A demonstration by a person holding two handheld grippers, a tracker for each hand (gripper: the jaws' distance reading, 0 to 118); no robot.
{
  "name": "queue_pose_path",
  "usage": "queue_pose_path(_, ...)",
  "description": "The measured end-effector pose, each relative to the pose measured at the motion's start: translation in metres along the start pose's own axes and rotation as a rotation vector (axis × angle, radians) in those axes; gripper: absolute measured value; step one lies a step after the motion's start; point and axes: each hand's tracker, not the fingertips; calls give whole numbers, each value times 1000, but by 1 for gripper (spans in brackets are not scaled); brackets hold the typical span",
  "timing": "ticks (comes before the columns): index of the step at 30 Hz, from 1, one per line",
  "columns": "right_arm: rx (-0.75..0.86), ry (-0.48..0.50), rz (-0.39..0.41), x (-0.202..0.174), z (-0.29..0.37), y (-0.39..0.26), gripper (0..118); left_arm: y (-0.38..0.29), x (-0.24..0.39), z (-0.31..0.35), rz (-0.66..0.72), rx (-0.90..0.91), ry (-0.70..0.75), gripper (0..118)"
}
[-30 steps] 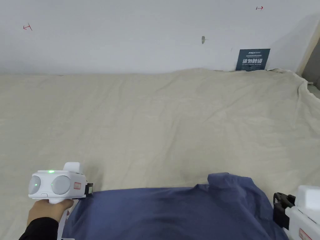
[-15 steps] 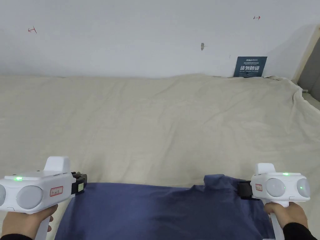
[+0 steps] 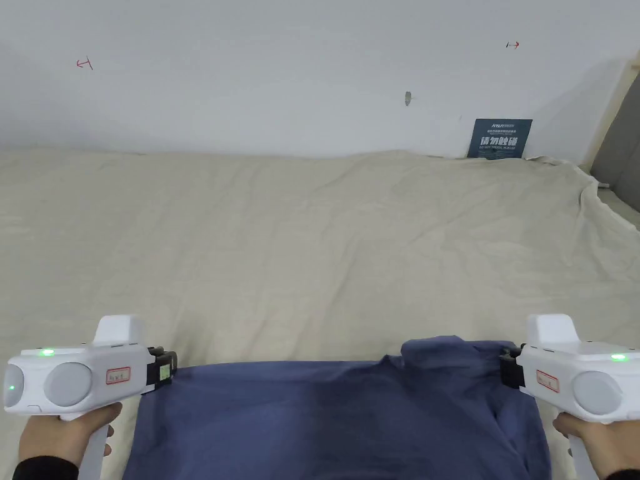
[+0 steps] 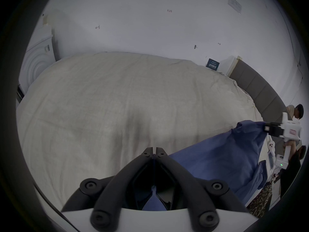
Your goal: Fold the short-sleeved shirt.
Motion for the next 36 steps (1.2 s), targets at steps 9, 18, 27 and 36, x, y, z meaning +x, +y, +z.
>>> queue_pose_path(9, 95, 88, -37, -9, 156, -66, 1, -51, -11, 65, 58, 20, -3, 0)
queue_pose_path(18, 11, 66, -127, -22, 205, -152, 1, -128, -25, 104, 54, -37, 33, 0)
queue_pose_path(27, -112, -35, -234, -38, 181, -208, 1, -200, -28, 85, 55, -151, 70, 0)
queue_pose_path(36, -177, -87, -265, -19, 147, -226, 1, -218, -22, 75, 24, -174, 105, 0)
